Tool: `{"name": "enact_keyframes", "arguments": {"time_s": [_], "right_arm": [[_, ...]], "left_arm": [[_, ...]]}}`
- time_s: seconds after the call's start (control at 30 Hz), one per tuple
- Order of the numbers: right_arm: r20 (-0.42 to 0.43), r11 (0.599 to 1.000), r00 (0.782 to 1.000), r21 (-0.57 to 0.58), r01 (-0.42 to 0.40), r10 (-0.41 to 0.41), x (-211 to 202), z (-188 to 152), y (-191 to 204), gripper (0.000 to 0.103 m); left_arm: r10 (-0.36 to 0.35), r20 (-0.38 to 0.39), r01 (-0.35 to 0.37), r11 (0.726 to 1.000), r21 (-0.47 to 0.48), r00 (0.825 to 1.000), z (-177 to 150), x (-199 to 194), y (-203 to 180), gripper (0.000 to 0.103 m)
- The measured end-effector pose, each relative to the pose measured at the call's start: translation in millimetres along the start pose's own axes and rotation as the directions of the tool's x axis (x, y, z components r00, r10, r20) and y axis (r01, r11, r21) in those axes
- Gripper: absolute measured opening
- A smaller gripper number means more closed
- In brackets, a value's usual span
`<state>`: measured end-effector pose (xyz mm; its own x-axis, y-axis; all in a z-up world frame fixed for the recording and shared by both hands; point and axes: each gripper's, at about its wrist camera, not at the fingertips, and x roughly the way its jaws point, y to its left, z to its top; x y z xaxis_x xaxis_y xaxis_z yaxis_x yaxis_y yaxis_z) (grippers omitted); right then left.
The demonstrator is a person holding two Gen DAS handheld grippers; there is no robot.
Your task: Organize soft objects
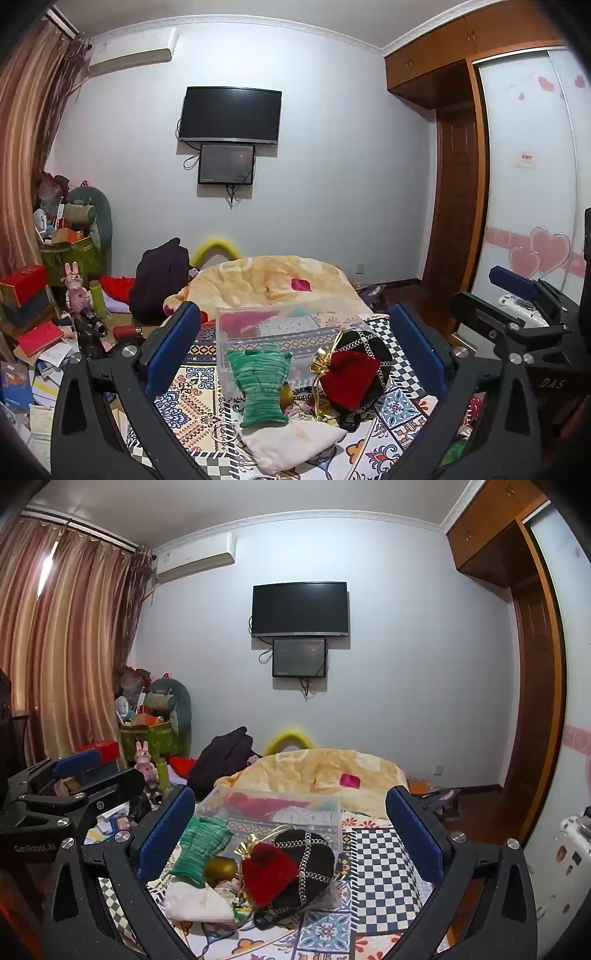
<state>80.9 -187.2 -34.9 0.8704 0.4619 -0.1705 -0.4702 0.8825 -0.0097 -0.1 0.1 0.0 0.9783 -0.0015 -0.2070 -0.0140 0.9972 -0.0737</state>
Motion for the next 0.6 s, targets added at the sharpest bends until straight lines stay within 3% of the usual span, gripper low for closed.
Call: {"name": "enact_keyframes", "arguments": {"time_s": [0.6], "right_arm": [[0.017,1.0,1.0,0.013,-0.009,0.009,-2,4,1,0.103]], "left_arm": [[-0.008,0.001,0.008,1.0,0.015,1.0,6,-1,-1,0.103]]}}
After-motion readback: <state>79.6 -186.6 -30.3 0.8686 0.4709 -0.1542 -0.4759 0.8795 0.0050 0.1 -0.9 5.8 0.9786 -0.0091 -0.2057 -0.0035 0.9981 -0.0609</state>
